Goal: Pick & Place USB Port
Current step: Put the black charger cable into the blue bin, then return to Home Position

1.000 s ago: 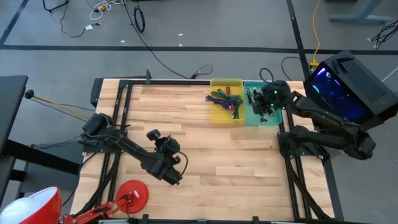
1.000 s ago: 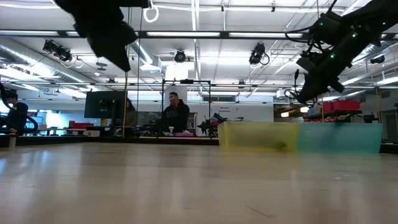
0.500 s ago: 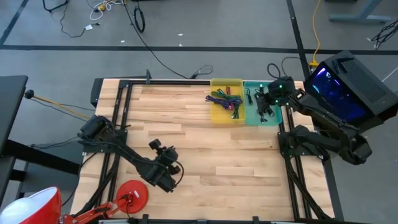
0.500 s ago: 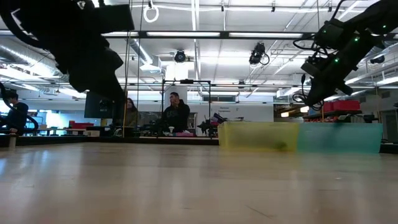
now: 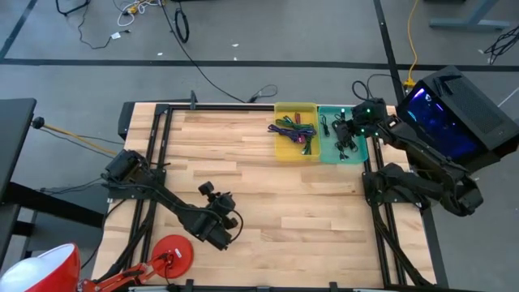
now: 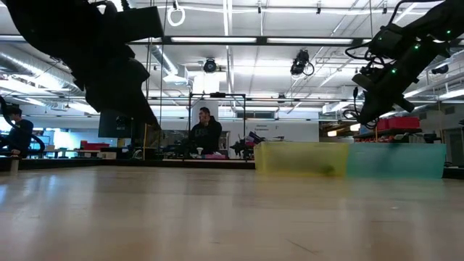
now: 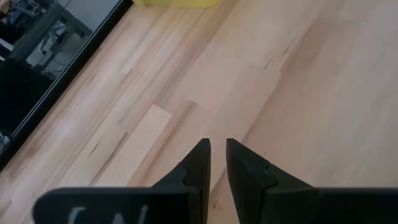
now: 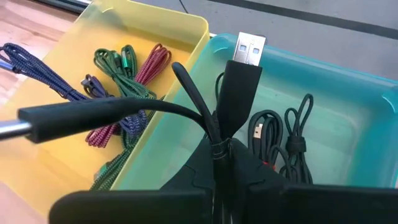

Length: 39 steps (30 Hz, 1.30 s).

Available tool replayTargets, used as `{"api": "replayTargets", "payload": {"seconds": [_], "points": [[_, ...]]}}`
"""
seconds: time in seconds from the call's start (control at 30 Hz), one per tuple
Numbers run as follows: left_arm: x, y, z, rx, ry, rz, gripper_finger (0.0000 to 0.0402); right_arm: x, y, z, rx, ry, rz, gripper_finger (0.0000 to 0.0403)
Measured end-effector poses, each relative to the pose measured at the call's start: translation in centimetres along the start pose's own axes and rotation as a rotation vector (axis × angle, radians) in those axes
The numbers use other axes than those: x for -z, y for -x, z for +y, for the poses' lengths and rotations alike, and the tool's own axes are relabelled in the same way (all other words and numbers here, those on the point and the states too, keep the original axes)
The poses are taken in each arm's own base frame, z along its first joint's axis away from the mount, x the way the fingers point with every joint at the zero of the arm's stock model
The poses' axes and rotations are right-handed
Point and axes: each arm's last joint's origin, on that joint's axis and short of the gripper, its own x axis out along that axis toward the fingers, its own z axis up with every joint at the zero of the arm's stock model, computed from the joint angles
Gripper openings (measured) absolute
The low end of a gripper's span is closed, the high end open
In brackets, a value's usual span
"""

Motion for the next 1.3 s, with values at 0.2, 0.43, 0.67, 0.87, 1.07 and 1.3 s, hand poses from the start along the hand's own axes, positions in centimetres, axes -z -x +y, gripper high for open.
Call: {"api": "replayTargets", "payload": {"seconds": [0.2, 0.43, 0.67, 0.87, 1.07, 1.3], "points": [[0.0, 0.0, 0.0, 0.006, 0.004, 0.005, 0.0055, 0.0, 0.0, 0.0, -0.001, 0.008, 0.0, 0.0012], [0.0, 0.0, -0.1, 0.011, 0.012, 0.004, 0.0055, 0.0, 0.0, 0.0, 0.0, 0.015, -0.001, 0.0071], [-0.2, 0.0, -0.3, 0.023, 0.017, -0.003, 0.0055, 0.0, 0.0, 0.0, 0.0, 0.017, -0.005, 0.0185], [-0.9, 0.0, -0.9, 0.038, 0.031, -0.088, 0.0055, 0.0, 0.0, 0.8, -0.198, -0.005, 0.025, 0.024], [-2.8, -1.2, -1.6, 0.089, -0.004, -0.14, 0.0055, -0.4, 1.2, 5.3, -0.776, 0.057, 0.039, 0.0255], [-6.2, -2.7, -0.9, 0.103, 0.002, -0.225, 0.0055, 0.2, 5.3, 13.2, -1.127, 0.26, -0.212, 0.0256]]}}
